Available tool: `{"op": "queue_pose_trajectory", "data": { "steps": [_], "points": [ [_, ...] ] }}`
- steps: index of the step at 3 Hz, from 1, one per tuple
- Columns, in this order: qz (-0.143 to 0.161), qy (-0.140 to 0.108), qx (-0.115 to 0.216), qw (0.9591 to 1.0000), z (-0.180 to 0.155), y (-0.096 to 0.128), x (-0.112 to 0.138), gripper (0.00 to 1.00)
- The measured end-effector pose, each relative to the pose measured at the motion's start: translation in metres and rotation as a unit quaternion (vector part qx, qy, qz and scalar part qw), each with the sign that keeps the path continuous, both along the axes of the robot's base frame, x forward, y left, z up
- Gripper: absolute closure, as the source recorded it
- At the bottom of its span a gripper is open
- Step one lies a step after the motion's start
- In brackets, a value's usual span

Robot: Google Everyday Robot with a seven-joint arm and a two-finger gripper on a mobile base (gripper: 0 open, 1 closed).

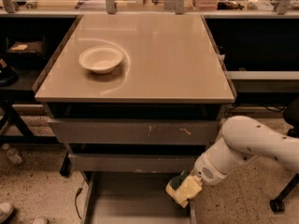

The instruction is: Place sponge into bottom drawer

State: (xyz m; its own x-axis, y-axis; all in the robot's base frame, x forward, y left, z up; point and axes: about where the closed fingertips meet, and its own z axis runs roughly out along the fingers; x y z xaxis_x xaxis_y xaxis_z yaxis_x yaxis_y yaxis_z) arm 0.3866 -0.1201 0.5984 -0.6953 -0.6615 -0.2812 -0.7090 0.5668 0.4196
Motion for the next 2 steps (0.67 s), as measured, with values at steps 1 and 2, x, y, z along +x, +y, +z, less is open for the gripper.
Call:
{"op": "queue_pose_trajectory", "data": {
  "steps": [1, 2],
  "points": [
    [-0.027, -0.017, 0.026, 0.9991, -0.039, 0.011, 0.013, 1.00],
    [-0.025, -0.001, 0.053, 0.9983, -0.075, 0.031, 0.015, 1.00]
  ]
}}
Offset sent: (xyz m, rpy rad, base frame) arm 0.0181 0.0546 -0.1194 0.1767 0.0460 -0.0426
